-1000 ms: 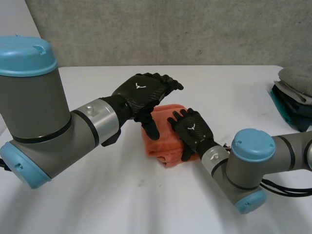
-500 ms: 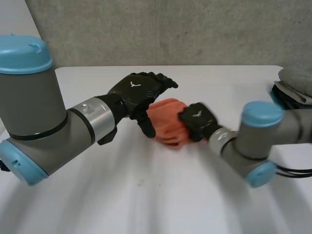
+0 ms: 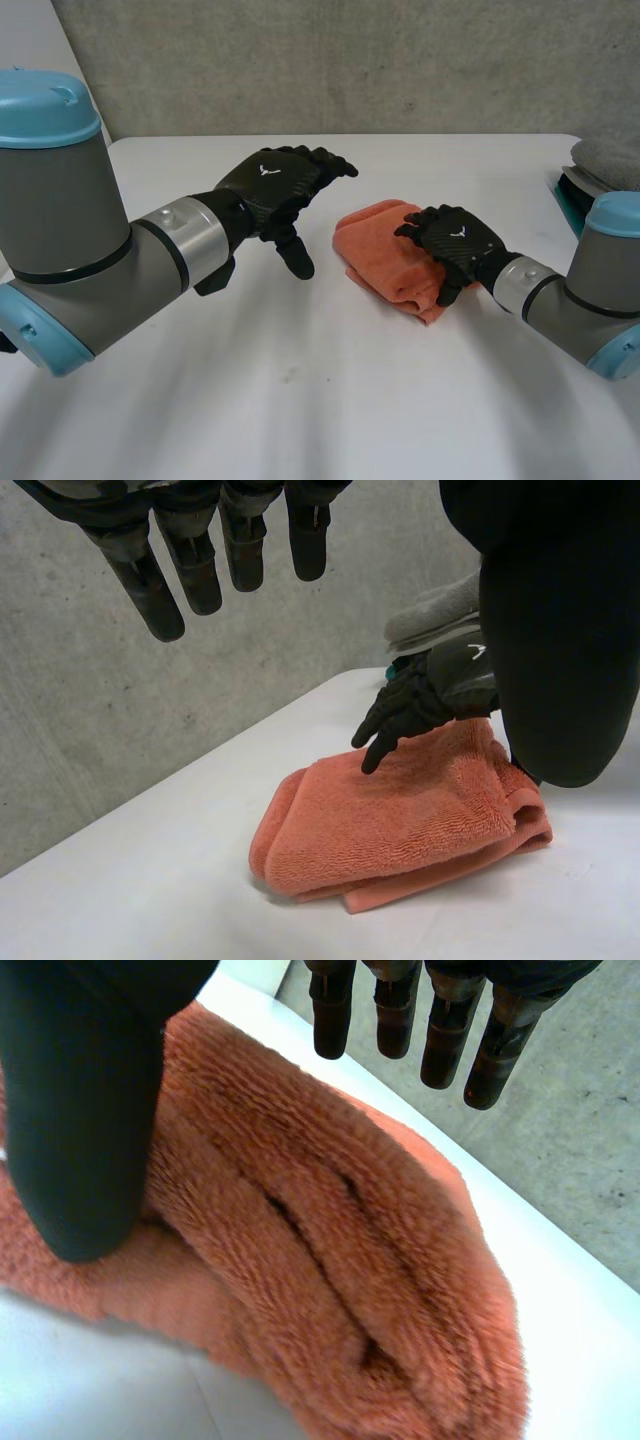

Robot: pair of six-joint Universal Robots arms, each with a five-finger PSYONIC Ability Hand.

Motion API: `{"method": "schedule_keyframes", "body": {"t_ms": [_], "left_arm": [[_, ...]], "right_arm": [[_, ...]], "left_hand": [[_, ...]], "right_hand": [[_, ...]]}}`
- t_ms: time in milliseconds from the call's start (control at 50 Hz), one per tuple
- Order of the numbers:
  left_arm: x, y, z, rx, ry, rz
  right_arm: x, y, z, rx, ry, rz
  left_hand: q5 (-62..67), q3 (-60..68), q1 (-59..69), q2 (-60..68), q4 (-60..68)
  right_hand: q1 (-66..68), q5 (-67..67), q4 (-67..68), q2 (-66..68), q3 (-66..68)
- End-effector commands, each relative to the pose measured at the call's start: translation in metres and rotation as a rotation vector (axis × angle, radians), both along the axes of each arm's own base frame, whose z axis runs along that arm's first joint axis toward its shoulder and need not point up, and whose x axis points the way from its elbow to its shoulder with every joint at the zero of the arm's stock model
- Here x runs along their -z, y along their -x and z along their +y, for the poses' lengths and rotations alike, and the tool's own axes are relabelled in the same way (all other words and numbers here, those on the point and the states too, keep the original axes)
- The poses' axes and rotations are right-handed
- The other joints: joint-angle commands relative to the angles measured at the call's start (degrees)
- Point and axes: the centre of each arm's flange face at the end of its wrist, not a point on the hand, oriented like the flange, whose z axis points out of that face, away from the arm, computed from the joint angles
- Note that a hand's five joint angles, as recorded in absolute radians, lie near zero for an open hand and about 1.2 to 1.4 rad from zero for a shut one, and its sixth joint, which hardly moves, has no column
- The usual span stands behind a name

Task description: Fold the laundry.

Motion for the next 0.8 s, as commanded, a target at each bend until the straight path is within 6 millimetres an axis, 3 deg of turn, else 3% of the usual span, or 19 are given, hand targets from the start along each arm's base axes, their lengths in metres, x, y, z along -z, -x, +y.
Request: {"method": "schedule_keyframes", "body": {"t_ms": [20,260,640,720,780,800], "left_arm": [[0.001,0.0,0.0,0.0,-0.003,-0.002],[0.002,0.001,0.0,0.003,-0.004,-0.002],[0.005,0.001,-0.001,0.001,-0.012,-0.005],[0.005,0.001,-0.001,0.001,-0.013,-0.006],[0.006,0.001,-0.001,0.001,-0.015,-0.007],[0.006,0.001,-0.001,0.001,-0.015,-0.007]], "right_arm": [[0.003,0.019,-0.005,0.012,0.067,0.097],[0.019,0.019,-0.007,-0.024,0.118,0.177],[0.019,0.006,-0.031,-0.025,0.169,0.158],[0.022,-0.001,-0.034,-0.036,0.173,0.148],[0.023,-0.007,-0.037,-0.044,0.155,0.115],[0.024,-0.007,-0.039,-0.041,0.141,0.097]], "left_hand": [[-0.55,0.01,1.06,0.36,0.44],[-0.55,0.01,1.06,0.36,0.44],[-0.55,0.01,1.06,0.36,0.44],[-0.55,0.01,1.06,0.36,0.44],[-0.55,0.01,1.06,0.36,0.44],[-0.55,0.01,1.06,0.36,0.44]], "right_hand": [[-1.76,-3.94,-3.52,-2.77,-2.2],[-1.76,-3.94,-3.52,-2.77,-2.2],[0.0,-2.18,-1.77,-1.01,-0.45],[12.58,10.39,10.81,11.57,12.13],[44.15,41.97,42.39,43.14,43.7],[68.0,65.82,66.24,66.99,67.55]]}}
